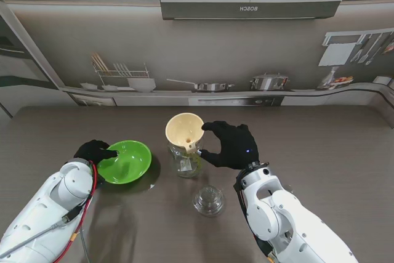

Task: Pour mung beans into a glass jar with a funnel

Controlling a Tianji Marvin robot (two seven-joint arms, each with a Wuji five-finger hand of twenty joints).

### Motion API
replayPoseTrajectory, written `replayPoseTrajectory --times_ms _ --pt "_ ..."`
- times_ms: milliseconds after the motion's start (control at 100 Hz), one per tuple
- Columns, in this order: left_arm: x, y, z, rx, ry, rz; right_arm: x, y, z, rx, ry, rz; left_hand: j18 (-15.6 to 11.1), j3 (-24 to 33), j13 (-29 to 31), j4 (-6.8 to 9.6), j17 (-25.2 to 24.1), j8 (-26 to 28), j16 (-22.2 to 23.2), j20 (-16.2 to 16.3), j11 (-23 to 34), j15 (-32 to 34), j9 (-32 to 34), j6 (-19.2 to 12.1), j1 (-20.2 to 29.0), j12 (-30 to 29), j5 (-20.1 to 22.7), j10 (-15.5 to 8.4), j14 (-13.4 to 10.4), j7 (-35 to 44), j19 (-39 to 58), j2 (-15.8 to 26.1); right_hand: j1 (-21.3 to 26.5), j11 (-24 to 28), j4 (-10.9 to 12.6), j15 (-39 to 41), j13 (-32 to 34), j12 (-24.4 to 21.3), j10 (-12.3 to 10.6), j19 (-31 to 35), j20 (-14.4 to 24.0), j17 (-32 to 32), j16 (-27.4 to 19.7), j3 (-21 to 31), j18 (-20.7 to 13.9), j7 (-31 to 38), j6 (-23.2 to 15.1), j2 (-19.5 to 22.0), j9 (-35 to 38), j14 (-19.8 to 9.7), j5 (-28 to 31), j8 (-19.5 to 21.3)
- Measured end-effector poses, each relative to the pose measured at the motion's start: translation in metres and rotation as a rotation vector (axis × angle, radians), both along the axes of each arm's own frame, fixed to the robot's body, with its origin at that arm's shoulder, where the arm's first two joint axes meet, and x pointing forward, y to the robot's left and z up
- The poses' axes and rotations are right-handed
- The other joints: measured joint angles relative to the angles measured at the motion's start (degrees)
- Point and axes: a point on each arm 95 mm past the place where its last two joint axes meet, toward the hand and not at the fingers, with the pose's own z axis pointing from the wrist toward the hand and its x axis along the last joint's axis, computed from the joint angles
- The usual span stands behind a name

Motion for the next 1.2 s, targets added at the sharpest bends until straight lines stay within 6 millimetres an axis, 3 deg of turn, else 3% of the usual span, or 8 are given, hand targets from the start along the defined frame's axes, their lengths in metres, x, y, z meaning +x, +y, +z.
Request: replayPoseTrajectory --times_ms 310,370,870,1200 --pt "-0.001 -0.002 0.026 -0.023 -0.121 -0.02 0.0 0.0 0.0 -0.002 0.0 0.001 -0.61 -3.93 -1.94 0.25 1.35 -0.98 -1.32 0.07 -0.18 -2.09 -1.44 -2.32 -0.53 -1.37 -0.34 -1.07 -0.12 -0.02 -13.67 1.88 0.0 0.0 0.0 0.0 0.01 0.0 0.0 0.0 -0.01 0.0 0.0 0.0 0.0 0.0 0.01 0.0 0.0 0.0 0.0 0.0" --pt "-0.001 -0.004 0.032 -0.035 -0.148 -0.03 0.0 0.0 0.0 -0.003 0.0 0.002 -0.75 -3.93 -2.97 0.25 1.69 -1.09 -1.49 0.28 -0.18 -2.38 -1.44 -2.33 -0.52 -1.37 -0.34 -1.17 -1.12 -0.02 -16.33 1.93 0.0 0.0 0.0 0.0 0.01 0.0 0.0 0.0 -0.01 0.0 0.0 0.0 0.0 0.0 0.01 0.0 0.0 0.0 0.0 0.0" --pt "-0.021 -0.047 0.093 -0.232 -0.442 -0.255 0.001 0.002 0.001 -0.012 0.006 0.008 -5.25 -2.89 -6.03 0.25 -1.4 -1.27 -1.98 2.2 -0.68 -4.29 -3.87 -1.57 -0.37 -1.66 -2.59 -3.38 -4.34 -0.38 -19.21 2.08 0.0 0.0 0.0 0.0 0.01 0.0 0.0 0.0 -0.02 0.0 0.0 0.0 0.0 0.0 0.01 0.01 0.0 0.0 0.0 0.0" --pt "-0.049 -0.072 0.088 -0.292 -0.574 -0.36 0.003 0.005 0.003 -0.017 0.01 0.006 -5.91 -1.75 -6.04 0.42 -1.42 -1.27 -1.98 2.82 -0.7 -4.29 -3.88 -1.72 1.03 -2.03 -2.59 -4.17 -5.05 -0.39 -19.89 2.47 0.0 0.0 0.0 0.0 0.01 0.0 0.02 0.0 -0.02 0.0 0.0 0.0 0.0 0.0 0.01 0.01 0.0 0.0 0.0 0.0"
